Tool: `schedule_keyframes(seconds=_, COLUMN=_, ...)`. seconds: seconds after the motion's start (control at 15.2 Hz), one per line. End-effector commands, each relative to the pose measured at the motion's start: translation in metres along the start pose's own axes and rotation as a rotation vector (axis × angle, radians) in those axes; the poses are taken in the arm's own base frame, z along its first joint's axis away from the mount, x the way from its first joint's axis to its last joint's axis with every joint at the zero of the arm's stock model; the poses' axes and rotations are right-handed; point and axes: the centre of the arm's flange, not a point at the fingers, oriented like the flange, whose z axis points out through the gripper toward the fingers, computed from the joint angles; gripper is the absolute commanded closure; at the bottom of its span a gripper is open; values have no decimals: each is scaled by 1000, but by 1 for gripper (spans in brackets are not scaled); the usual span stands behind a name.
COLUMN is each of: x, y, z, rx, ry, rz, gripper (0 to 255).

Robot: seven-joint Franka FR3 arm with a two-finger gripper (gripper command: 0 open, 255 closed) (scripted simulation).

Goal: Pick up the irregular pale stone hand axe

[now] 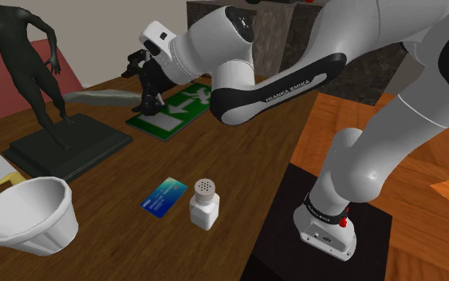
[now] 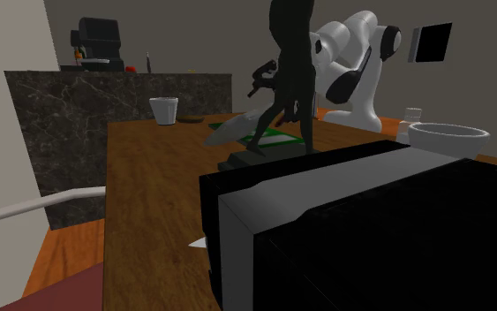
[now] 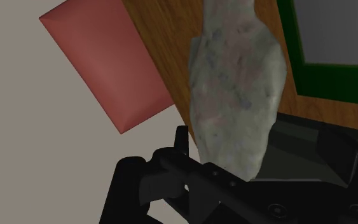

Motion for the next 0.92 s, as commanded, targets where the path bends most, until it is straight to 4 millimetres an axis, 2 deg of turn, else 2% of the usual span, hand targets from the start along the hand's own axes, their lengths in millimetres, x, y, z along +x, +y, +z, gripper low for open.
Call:
schedule_keyframes(seconds=0.0, x=-1, y=-3, z=3, rx=0, ry=1, rz=0, gripper=0)
schedule_keyframes(seconds=0.07, x=-2, y=-3, z=3, rx=0, ry=1, rz=0, gripper=255)
schedule_keyframes(seconds=0.66, x=-1, y=-3, z=3, rx=0, ry=1, rz=0, gripper=255)
schedule_keyframes(seconds=0.86, x=5, y=8, z=-6, rx=0, ry=1, rz=0, gripper=255)
